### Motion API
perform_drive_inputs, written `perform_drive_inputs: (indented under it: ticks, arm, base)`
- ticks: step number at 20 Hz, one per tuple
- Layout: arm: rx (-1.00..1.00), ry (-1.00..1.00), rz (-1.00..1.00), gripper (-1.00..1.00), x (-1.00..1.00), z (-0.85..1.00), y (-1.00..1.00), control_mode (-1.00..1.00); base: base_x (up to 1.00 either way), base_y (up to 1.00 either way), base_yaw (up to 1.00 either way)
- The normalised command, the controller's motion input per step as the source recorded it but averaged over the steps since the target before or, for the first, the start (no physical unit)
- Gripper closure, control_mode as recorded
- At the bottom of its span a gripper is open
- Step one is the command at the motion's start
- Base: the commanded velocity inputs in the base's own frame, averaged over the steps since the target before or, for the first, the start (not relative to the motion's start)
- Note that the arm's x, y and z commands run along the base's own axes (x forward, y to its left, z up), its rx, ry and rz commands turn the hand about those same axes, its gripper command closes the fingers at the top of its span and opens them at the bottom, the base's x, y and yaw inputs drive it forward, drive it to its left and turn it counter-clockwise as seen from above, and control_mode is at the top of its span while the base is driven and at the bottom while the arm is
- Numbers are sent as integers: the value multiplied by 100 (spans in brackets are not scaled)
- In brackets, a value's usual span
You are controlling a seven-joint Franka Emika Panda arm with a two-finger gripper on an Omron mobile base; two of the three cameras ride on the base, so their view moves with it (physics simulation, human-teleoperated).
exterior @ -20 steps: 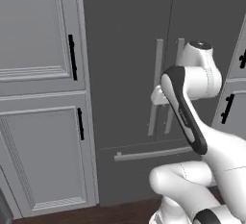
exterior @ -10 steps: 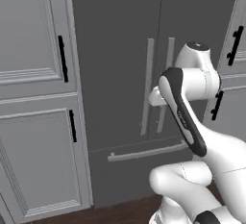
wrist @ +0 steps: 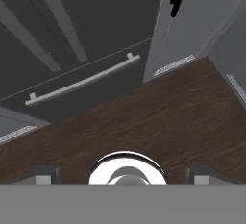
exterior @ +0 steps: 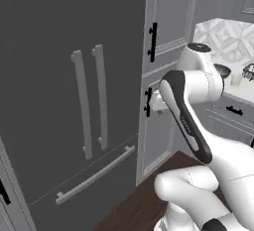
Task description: Grab a lemon wedge from the fridge and one ice cube from the ice bowl, and put them in the glass of lemonade.
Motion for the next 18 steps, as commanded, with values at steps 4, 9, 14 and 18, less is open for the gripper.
perform_drive_inputs:
  ticks: [4,9,14,18]
  arm:
    - [0,0,0,-100,0,0,0,100]
    - [0,0,0,-100,0,0,0,100]
    - [0,0,0,-100,0,0,0,100]
    - [0,0,0,-100,0,0,0,100]
  base:
    - [43,2,-67]
    - [43,-71,-14]
    - [67,-85,-31]
    - [99,-1,-49]
